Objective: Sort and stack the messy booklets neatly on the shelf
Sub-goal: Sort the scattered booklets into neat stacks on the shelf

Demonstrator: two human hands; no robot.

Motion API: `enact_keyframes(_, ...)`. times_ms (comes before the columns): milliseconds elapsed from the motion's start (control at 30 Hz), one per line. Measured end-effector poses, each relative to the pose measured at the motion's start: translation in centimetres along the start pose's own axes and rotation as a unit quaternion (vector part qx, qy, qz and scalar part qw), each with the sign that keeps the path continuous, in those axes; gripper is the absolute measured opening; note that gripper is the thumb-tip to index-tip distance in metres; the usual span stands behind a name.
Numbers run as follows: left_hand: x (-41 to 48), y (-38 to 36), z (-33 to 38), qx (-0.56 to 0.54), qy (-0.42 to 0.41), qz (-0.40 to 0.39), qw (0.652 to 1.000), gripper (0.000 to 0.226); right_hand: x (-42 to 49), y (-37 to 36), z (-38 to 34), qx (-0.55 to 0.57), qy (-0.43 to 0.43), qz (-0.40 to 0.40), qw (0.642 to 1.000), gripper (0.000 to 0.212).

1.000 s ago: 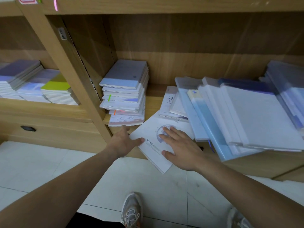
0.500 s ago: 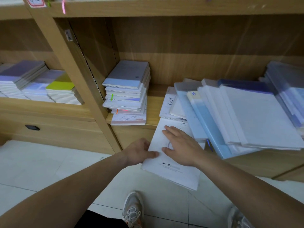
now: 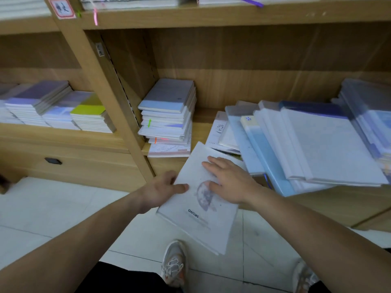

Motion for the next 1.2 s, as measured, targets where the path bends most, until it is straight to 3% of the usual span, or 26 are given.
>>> enact_keyframes(100,-2.9,1.8,-0.1,0.116,-0.007,0.052,0.992,0.042,-0.8,0.4,-1.5,-0.041,-0.007,-0.003,0.999,0.066)
enact_keyframes(167,-4.5,2.7,0.2,0.143,-0.023,0.071,0.987,0.035,-1.5,0.5,-2.0,-0.046,-0.024,-0.013,0.999,0.067)
enact_keyframes(300,-6.9,4.6,1.7,0.069,-0.078,0.116,0.988,0.012,-3.6,1.8,-2.2,-0.052,-0.035,-0.008,0.998,0.070)
enact_keyframes(433,-8.7,5.1,4.1,-0.011,-0.128,0.117,0.985,0.016,-5.5,3.9,-1.1,0.017,-0.062,0.005,0.998,0.075)
enact_keyframes(567,-8.8,3.9,6.7,-0.057,-0.185,0.107,0.975,0.035,-6.8,5.0,-0.7,0.096,-0.072,0.028,0.992,0.080)
enact_keyframes(767,-7.4,1.8,10.3,-0.072,-0.249,0.134,0.956,0.020,-8.1,4.4,-0.2,0.220,-0.079,0.042,0.971,0.081)
enact_keyframes(933,-5.4,-0.1,13.1,-0.095,-0.276,0.124,0.948,0.023,-8.9,5.2,0.7,0.459,-0.021,0.143,0.877,0.090)
enact_keyframes(1100,-2.8,-1.1,13.6,-0.078,-0.265,0.163,0.947,0.029,-11.9,8.4,2.8,0.398,-0.058,0.292,0.868,0.073)
enact_keyframes(1200,-1.0,-2.2,14.1,-0.045,-0.249,0.187,0.949,0.025,-13.5,10.2,3.7,0.343,-0.075,0.342,0.872,0.061)
Point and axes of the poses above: each hand's wrist, its own x-axis towards the middle knuckle, its own y-axis out of the back of the hand, z = x × y, the point moved 6 cm from there along x, towards the middle knuckle, and after that the axes turned 6 degrees about -z, right-handed, at the moved point
